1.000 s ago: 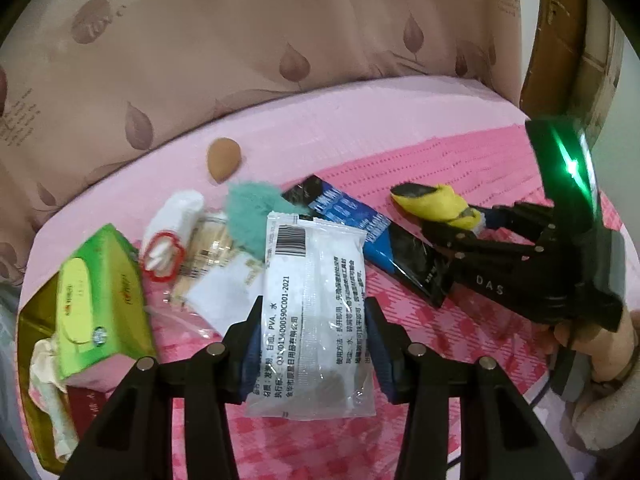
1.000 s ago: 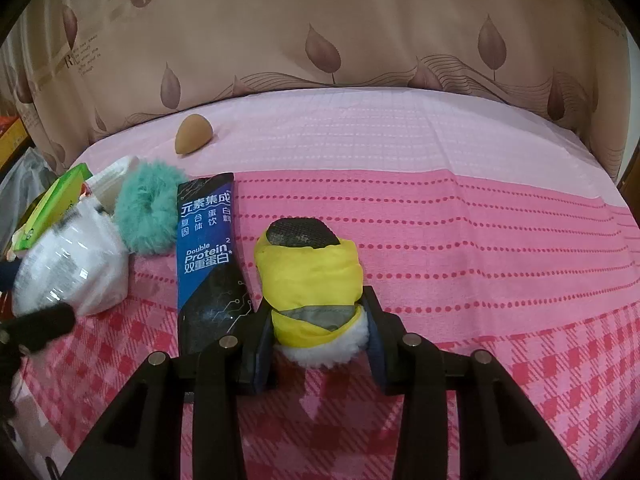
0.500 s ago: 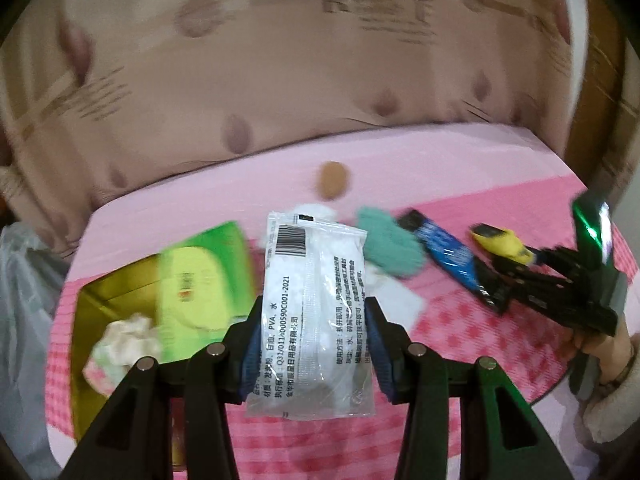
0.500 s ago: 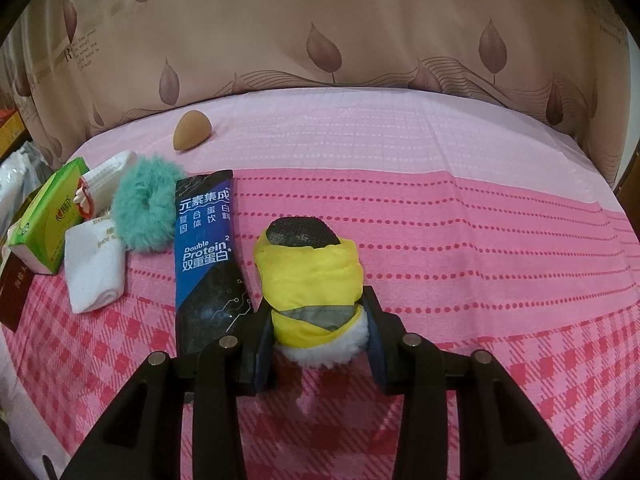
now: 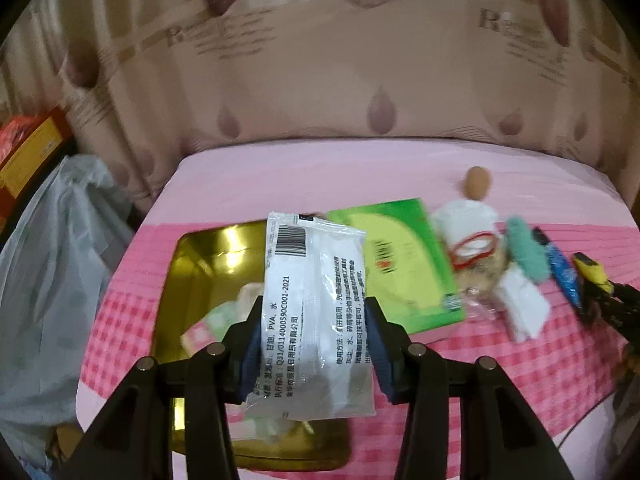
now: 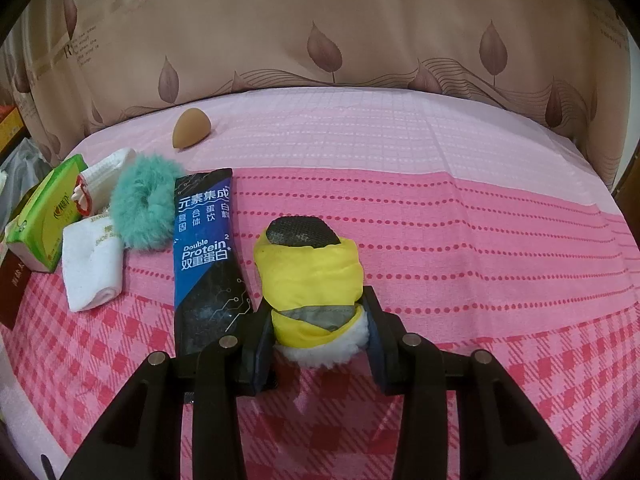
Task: Organize soft objects
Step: 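Carry the white packet into the gold tin and open the left tool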
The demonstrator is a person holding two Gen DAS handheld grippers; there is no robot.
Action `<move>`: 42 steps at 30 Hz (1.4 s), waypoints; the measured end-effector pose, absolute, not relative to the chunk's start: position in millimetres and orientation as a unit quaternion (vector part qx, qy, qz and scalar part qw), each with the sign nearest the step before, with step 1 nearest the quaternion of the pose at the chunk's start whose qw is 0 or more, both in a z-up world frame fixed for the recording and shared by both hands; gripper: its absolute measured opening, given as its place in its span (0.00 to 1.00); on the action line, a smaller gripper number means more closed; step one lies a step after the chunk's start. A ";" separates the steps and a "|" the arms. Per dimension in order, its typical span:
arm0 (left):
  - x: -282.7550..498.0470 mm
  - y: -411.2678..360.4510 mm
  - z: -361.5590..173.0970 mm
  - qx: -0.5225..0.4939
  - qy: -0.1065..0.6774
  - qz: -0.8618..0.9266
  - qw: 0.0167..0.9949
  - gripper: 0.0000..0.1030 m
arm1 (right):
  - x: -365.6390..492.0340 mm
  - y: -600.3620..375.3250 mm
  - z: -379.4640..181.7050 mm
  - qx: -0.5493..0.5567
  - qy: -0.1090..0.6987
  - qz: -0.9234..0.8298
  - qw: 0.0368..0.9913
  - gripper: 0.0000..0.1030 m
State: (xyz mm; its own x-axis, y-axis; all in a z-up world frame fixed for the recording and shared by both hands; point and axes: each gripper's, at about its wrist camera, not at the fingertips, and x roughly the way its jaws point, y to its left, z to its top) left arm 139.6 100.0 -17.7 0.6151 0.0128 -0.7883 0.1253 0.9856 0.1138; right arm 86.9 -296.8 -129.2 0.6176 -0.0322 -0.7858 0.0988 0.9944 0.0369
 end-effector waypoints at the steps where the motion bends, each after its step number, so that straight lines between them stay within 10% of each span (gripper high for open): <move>1: 140.5 105.7 -20.0 0.077 0.440 -0.027 0.894 0.45 | 86.9 -296.8 -129.2 0.038 0.436 -0.037 0.898 0.36; 42: 150.1 187.4 -79.4 -0.004 0.486 -0.003 0.874 0.50 | 87.4 -291.0 -129.4 0.009 0.440 -0.052 0.897 0.36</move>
State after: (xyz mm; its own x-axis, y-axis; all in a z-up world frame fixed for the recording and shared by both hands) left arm 150.1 187.3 -79.4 0.5279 -0.0085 -0.8492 0.0007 1.0000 -0.0096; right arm 87.4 -291.0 -129.4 0.6078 -0.0857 -0.7894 0.1012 0.9944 -0.0300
